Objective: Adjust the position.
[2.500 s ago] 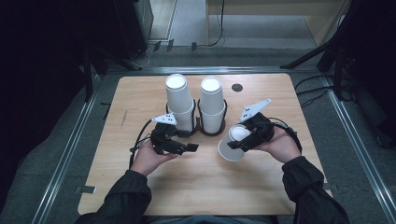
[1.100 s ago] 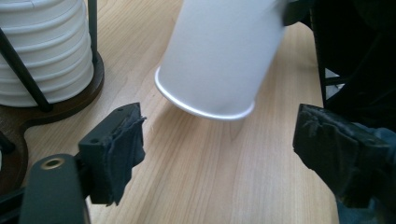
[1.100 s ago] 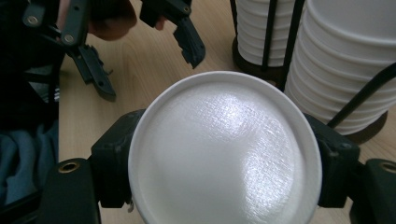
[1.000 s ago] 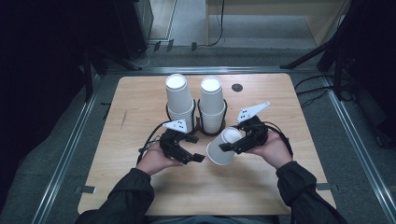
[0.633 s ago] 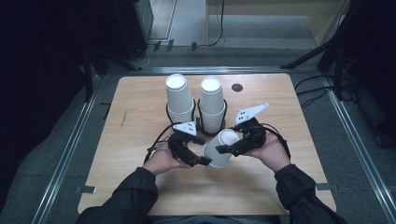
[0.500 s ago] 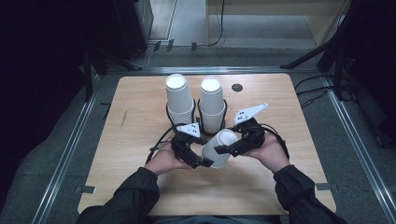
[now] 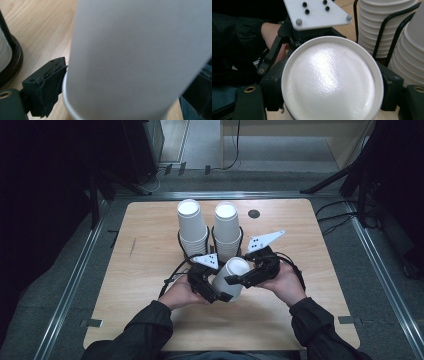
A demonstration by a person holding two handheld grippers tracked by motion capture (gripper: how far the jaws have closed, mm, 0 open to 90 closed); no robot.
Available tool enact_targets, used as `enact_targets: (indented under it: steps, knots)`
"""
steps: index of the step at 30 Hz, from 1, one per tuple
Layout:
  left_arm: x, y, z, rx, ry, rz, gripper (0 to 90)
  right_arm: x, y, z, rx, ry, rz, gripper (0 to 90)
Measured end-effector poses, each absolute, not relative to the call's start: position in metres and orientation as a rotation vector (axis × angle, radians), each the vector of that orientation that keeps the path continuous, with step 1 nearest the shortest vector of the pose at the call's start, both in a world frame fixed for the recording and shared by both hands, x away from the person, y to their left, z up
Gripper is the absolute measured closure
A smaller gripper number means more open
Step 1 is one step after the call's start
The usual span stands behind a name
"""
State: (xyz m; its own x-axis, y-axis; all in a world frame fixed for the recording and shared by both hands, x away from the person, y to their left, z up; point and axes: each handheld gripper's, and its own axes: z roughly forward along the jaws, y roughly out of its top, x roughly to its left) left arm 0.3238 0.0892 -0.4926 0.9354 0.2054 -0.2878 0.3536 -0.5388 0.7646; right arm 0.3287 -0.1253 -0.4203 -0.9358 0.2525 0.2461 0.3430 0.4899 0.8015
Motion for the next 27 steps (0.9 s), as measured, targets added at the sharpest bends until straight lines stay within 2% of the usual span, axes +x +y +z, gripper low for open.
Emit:
enact_targets:
  steps: [3,6,10,11,12,18,27]
  knots:
    - [0.322,0.089,-0.491,2.145,0.381,-0.187,7.2,0.328,-0.125,-0.418,-0.519,-2.603,-1.473,25.7]
    - [0.325,0.092,-0.487,2.133,0.373,-0.223,12.7,0.330,-0.129,-0.417,-0.536,-2.569,-1.491,25.4]
    - [0.330,0.094,-0.483,2.151,0.340,-0.291,14.7,0.333,-0.133,-0.417,-0.559,-2.523,-1.506,22.0]
    - [0.330,0.096,-0.480,2.180,0.327,-0.246,14.6,0.333,-0.132,-0.417,-0.553,-2.529,-1.497,16.2]
    - [0.330,0.098,-0.479,2.179,0.331,-0.240,14.6,0.332,-0.132,-0.416,-0.548,-2.555,-1.501,15.3]
    - [0.332,0.112,-0.470,2.180,0.376,-0.228,14.5,0.329,-0.135,-0.417,-0.507,-2.622,-1.479,14.5]
    - [0.329,0.133,-0.453,2.222,0.375,-0.124,14.7,0.324,-0.136,-0.425,-0.474,-2.713,-1.448,14.5]
